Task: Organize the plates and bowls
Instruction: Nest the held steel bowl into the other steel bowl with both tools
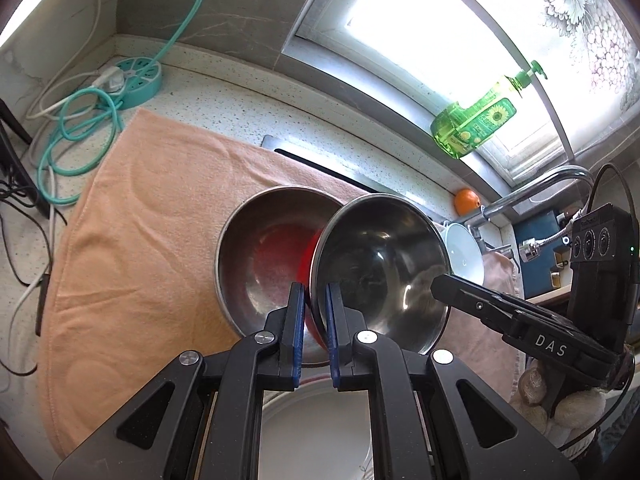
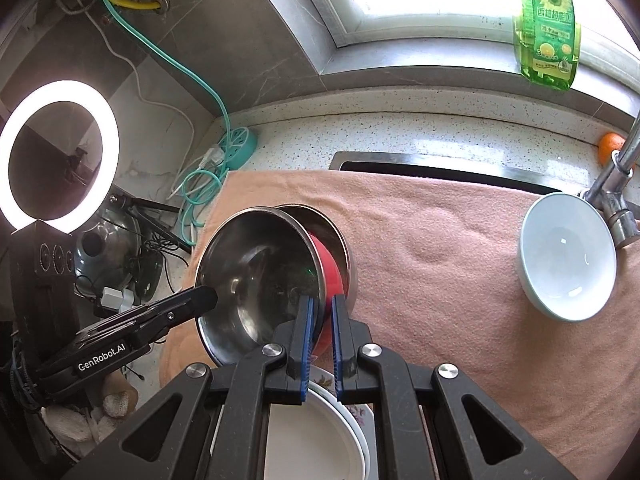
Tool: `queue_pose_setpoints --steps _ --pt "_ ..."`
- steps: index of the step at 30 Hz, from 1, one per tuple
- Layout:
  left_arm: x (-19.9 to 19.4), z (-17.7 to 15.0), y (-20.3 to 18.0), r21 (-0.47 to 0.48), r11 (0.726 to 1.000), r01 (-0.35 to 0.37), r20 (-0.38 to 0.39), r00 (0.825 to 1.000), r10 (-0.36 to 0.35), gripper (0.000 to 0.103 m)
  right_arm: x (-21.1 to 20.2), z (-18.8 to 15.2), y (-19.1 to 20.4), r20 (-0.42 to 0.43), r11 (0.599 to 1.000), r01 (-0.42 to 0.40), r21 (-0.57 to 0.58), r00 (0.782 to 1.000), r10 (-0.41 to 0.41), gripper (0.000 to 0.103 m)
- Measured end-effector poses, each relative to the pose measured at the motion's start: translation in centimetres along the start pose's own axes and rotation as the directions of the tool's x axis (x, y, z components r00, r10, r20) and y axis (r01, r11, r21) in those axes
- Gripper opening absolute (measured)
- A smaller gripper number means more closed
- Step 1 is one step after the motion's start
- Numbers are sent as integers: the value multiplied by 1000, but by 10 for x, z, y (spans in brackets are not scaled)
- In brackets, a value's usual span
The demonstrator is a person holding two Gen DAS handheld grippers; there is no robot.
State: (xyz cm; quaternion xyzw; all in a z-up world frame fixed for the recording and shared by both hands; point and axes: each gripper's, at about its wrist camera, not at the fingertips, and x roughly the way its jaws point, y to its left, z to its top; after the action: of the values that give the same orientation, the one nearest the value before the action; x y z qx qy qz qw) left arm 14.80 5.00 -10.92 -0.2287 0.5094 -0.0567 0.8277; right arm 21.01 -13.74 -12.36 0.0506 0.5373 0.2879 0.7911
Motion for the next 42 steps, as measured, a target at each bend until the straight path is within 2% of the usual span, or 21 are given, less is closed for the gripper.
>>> queue_pose_setpoints --steps 9,16,25,42 --pt "8 8 19 -16 1000 -24 -12 1000 24 8 24 11 10 -24 1000 5 -11 1000 -5 8" --pt "26 9 32 -30 999 -35 -52 998 34 8 45 15 9 -54 1000 15 -5 998 -15 8" --pt "33 10 35 -17 998 -53 -69 996 51 9 65 17 6 -95 999 41 -14 995 -43 8" --pt "44 10 34 24 997 -79 -91 993 81 9 79 19 8 -110 996 83 -41 990 -87 8"
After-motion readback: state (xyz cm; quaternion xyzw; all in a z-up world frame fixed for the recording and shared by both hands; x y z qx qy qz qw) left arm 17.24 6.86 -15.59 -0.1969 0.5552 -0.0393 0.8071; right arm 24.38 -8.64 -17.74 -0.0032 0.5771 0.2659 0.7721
